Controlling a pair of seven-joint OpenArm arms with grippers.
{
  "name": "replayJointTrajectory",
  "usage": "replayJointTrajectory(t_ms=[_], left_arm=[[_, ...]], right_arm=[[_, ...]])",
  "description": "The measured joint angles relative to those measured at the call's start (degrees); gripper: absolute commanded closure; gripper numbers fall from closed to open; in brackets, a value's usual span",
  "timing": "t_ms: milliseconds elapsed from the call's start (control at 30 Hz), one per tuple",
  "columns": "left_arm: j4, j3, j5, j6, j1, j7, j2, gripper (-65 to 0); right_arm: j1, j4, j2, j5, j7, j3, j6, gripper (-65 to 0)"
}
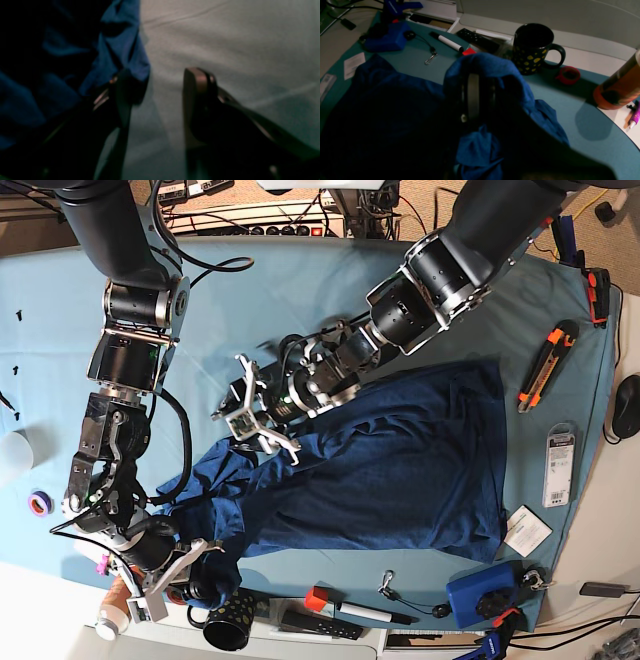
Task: Layout the t-shirt on the table in an organized manner, then fold the t-shirt properly
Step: 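Lower the left gripper and grasp the shirt fabric near its middle, then pull the grasped fabric away from the shirt body with the left gripper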
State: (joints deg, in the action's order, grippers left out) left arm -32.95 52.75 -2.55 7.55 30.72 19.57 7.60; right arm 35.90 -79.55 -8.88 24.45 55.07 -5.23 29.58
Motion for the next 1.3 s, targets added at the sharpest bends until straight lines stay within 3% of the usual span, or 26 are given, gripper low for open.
replayJointTrajectory(t_ms=[100, 267, 433, 600, 733, 800, 933, 1300], left_arm=[[0.0, 0.15, 0.37, -0.26, 0.59, -0.5, -0.02, -30.3], [0.31, 0.44, 1.11, 0.31, 2.89, -3.69, -0.02, -20.6], [0.42, 0.44, 1.46, 0.13, 4.55, -6.29, -0.02, -20.7], [0.5, 0.44, 4.42, -0.04, 4.74, -6.16, -0.02, -26.7], [0.5, 0.44, 4.5, -0.04, 4.74, -6.08, -0.02, -26.5], [0.5, 0.44, 4.5, -0.07, 4.74, -6.05, -0.02, -20.4], [0.52, 0.44, 4.85, 0.24, 4.66, -6.97, -0.02, 0.0], [0.35, 0.44, 2.64, 1.25, 4.61, -8.11, -0.02, 0.0]], right_arm=[[0.02, 0.0, 0.0, 0.0, 0.0, 0.0, 0.0, 0.0], [0.0, 0.0, 0.0, -0.02, 0.0, 0.0, 0.0, 0.0], [0.0, 0.0, 0.02, 0.0, 0.17, 0.0, 0.0, 0.0], [0.02, 0.0, 0.02, 0.0, 0.2, 0.0, 0.0, 0.0], [0.0, 0.0, 0.0, 0.0, 0.2, 0.0, 0.0, 0.0], [0.0, 0.0, 0.0, 0.0, 0.2, 0.0, 0.0, 0.0], [0.0, 0.0, 0.02, 0.0, 0.2, 0.0, 0.0, 0.0], [0.0, 0.0, 0.0, 0.0, 0.2, 0.0, 0.0, 0.0]])
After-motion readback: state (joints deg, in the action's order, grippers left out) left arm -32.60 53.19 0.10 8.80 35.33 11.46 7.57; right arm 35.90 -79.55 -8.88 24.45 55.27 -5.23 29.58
